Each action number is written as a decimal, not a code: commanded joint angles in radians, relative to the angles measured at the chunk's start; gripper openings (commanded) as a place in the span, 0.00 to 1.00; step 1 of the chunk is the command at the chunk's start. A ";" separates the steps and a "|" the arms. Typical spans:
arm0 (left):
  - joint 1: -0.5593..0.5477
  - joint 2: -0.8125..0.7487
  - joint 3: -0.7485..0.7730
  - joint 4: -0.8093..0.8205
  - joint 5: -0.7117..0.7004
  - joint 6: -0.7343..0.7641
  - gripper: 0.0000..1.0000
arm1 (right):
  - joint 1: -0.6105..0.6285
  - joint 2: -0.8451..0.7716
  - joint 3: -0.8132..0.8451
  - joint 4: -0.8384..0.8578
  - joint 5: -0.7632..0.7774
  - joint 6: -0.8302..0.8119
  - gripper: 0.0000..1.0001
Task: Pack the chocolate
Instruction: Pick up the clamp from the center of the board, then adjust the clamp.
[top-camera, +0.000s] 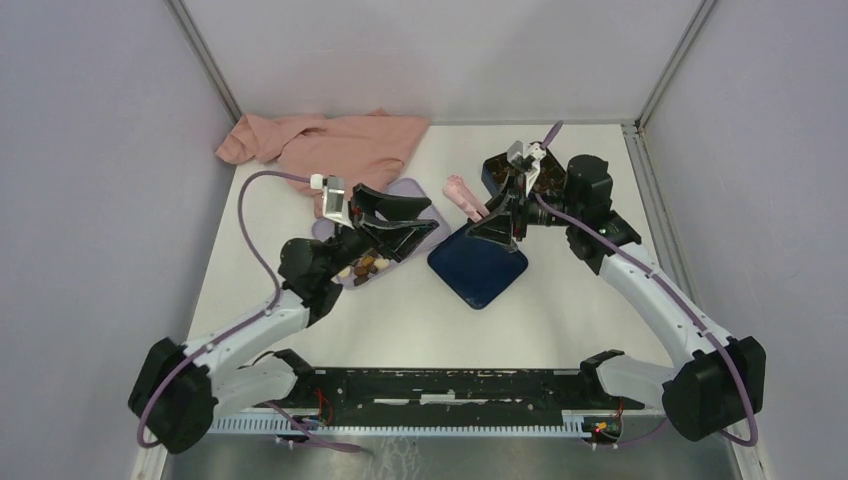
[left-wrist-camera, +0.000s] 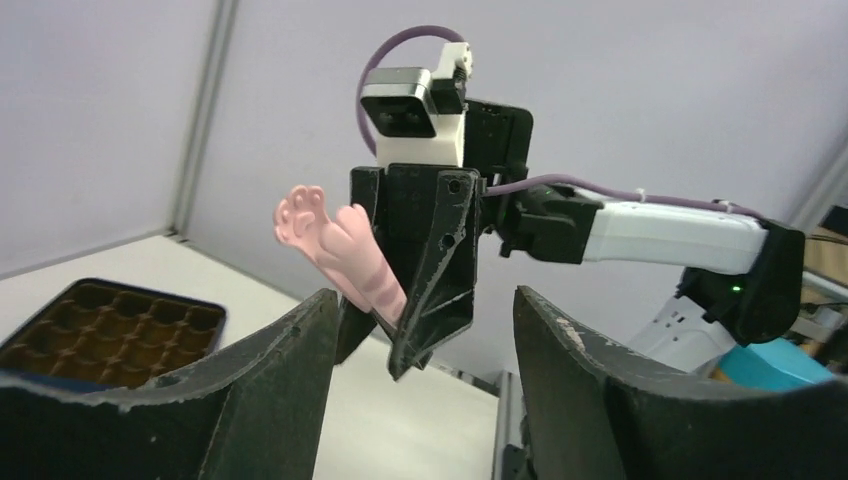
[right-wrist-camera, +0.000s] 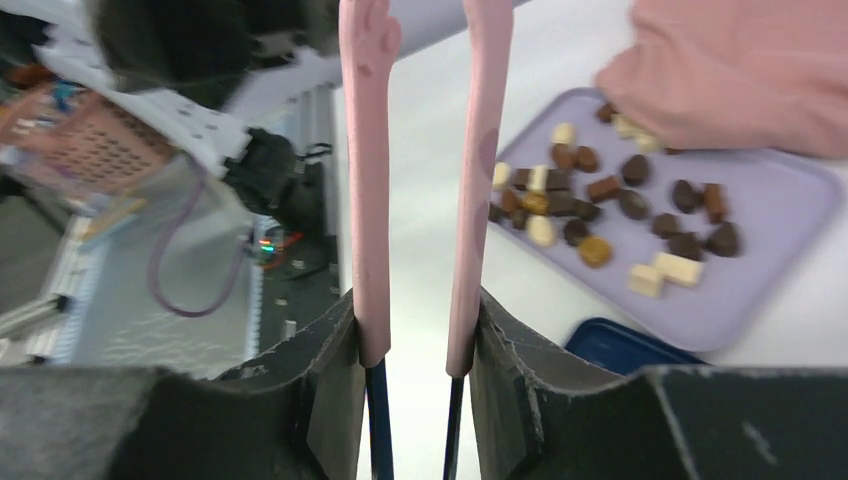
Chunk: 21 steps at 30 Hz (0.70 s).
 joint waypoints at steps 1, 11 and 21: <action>0.001 -0.245 0.055 -0.682 -0.111 0.295 0.70 | -0.001 -0.005 0.111 -0.358 0.190 -0.400 0.43; 0.002 -0.383 0.321 -1.528 -0.420 0.607 0.70 | 0.175 0.190 0.345 -0.649 0.696 -0.782 0.43; 0.004 -0.372 0.352 -1.565 -0.566 0.691 0.70 | 0.249 0.486 0.577 -0.799 0.861 -0.890 0.47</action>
